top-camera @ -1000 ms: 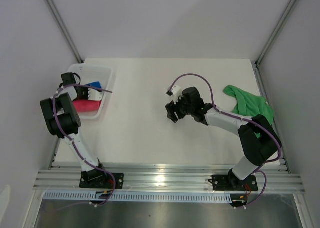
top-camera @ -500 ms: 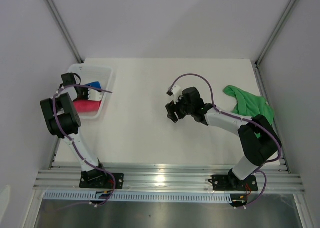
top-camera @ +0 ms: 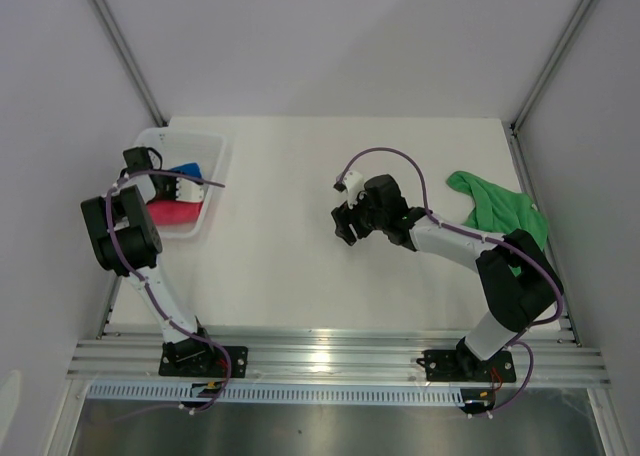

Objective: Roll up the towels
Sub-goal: Place the rolled towel into the container

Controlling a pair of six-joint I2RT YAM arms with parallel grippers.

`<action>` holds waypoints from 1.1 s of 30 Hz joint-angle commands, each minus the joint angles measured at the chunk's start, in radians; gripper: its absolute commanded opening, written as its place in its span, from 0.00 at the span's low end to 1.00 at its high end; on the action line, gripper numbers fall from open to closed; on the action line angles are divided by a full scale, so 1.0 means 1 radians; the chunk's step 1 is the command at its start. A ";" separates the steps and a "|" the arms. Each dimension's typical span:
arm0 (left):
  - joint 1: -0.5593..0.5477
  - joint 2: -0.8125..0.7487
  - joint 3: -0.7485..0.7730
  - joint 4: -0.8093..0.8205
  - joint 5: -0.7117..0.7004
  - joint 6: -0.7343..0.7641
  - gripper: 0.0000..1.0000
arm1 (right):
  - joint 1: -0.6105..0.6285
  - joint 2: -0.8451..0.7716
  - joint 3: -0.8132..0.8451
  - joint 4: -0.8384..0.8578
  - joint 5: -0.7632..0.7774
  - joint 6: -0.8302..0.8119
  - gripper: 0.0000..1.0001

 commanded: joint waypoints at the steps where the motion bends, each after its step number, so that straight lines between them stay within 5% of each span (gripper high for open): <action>1: 0.011 0.012 -0.027 0.019 -0.021 0.374 0.43 | 0.008 -0.027 0.022 -0.001 0.012 0.009 0.71; 5: 0.011 0.014 -0.044 0.055 -0.032 0.386 0.47 | 0.008 -0.032 0.021 -0.001 0.017 0.009 0.71; 7: 0.011 0.017 -0.048 0.059 -0.035 0.386 0.69 | 0.008 -0.035 0.019 -0.001 0.017 0.012 0.71; 33: 0.017 -0.070 -0.108 0.167 0.075 0.412 0.72 | 0.014 -0.053 -0.004 -0.024 0.029 0.011 0.71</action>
